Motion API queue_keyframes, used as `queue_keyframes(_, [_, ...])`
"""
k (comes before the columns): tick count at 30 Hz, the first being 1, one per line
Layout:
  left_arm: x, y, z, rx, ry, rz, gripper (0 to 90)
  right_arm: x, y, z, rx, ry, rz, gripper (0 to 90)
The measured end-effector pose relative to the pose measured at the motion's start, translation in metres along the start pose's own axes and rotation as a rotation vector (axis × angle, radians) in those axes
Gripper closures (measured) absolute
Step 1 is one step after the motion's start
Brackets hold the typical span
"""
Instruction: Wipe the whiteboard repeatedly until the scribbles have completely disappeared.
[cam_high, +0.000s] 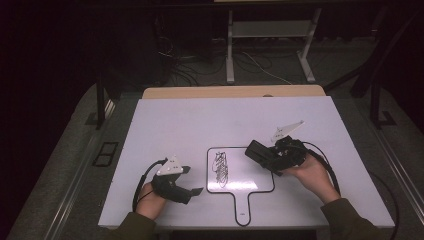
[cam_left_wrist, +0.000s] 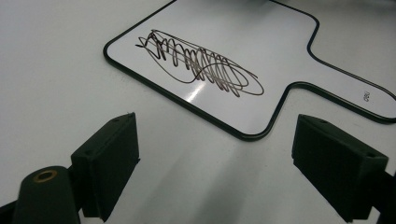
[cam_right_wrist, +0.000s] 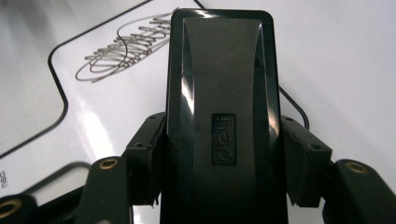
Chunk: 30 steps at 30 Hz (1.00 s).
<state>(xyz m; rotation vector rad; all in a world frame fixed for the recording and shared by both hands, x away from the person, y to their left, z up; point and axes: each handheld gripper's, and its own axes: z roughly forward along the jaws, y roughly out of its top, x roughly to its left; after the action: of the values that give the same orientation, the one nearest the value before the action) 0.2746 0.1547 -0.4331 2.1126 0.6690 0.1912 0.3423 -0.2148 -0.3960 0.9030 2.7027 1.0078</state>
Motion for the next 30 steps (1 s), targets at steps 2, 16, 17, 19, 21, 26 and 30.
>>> queue_keyframes(2, [0.000, 0.000, 0.000, -0.002, -0.002, -0.001, 13.7, 0.001, 0.004, 0.003, -0.004, 0.005, 0.002, 38.7])
queue_keyframes(16, [0.000, 0.000, -0.001, -0.004, 0.001, 0.001, 13.7, 0.011, 0.032, 0.028, -0.004, 0.030, -0.025, 38.7])
queue_keyframes(17, [0.000, 0.000, -0.001, -0.005, 0.002, 0.001, 13.7, 0.012, 0.034, 0.031, -0.003, 0.032, -0.030, 38.7])
queue_keyframes(19, [0.000, 0.000, -0.001, -0.005, 0.001, 0.003, 13.7, 0.013, 0.039, 0.036, 0.000, 0.035, -0.036, 38.7])
queue_keyframes(21, [0.000, 0.000, -0.002, -0.006, 0.001, 0.003, 13.7, 0.016, 0.045, 0.045, 0.018, 0.035, -0.061, 38.7])
queue_keyframes(26, [0.000, 0.000, -0.002, -0.011, 0.004, -0.002, 13.7, 0.018, 0.052, 0.057, 0.038, 0.035, -0.079, 38.7])
queue_keyframes(30, [0.001, 0.000, -0.002, -0.012, 0.001, 0.001, 13.7, 0.019, 0.059, 0.068, 0.069, 0.015, -0.099, 38.7])
